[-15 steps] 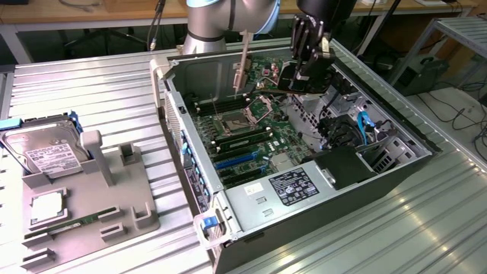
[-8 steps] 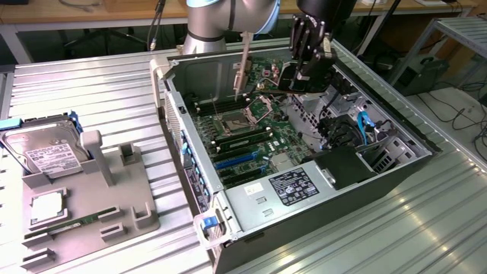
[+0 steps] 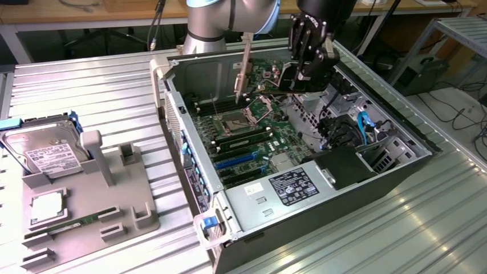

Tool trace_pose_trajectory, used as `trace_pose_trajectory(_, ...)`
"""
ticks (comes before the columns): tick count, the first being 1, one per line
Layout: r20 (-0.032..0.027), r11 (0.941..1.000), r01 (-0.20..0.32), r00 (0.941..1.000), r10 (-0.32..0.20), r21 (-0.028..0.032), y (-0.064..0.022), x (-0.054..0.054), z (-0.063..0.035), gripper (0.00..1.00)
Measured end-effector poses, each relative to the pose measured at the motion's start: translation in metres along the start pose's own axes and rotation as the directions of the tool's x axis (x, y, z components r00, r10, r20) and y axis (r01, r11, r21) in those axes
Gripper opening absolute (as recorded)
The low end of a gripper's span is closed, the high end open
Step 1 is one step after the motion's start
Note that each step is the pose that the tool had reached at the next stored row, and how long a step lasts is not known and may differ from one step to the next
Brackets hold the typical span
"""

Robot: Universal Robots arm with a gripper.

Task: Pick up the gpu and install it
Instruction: 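Insert the gpu into the slot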

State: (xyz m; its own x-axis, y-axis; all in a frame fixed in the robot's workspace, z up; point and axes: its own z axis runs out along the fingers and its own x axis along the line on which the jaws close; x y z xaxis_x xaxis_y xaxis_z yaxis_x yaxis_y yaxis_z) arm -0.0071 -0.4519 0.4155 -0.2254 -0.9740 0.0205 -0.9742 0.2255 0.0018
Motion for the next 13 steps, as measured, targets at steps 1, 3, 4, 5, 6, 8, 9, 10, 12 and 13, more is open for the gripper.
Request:
trace_pose_trajectory(1,0.0000,1.0000,0.008,1.0000,-0.008,0.0002,0.0000,0.0000,0.0000,0.28)
trace_pose_trajectory(3,-0.0001,0.9995,0.030,0.9995,-0.030,0.0006,0.0000,0.0001,-0.0001,0.28)
trace_pose_trajectory(4,0.0000,0.9991,0.043,0.9991,-0.043,0.0009,0.0000,0.0001,0.0000,0.28)
trace_pose_trajectory(5,-0.0001,0.9980,0.063,0.9980,-0.063,0.0013,0.0000,0.0001,0.0000,0.28)
trace_pose_trajectory(6,-0.0002,0.9968,0.080,0.9968,-0.080,0.0016,0.0000,0.0002,0.0000,0.28)
trace_pose_trajectory(8,-0.0002,0.9941,0.109,0.9941,-0.109,0.0022,0.0000,0.0002,0.0000,0.28)
trace_pose_trajectory(9,-0.0003,0.9926,0.122,0.9926,-0.122,0.0025,0.0000,0.0002,0.0000,0.28)
trace_pose_trajectory(10,-0.0004,0.9908,0.136,0.9908,-0.136,0.0027,0.0000,0.0002,0.0000,0.28)
trace_pose_trajectory(12,-0.0005,0.9870,0.161,0.9870,-0.161,0.0033,0.0000,0.0002,0.0000,0.28)
trace_pose_trajectory(13,-0.0005,0.9842,0.177,0.9842,-0.177,0.0036,0.0000,0.0002,0.0000,0.28)
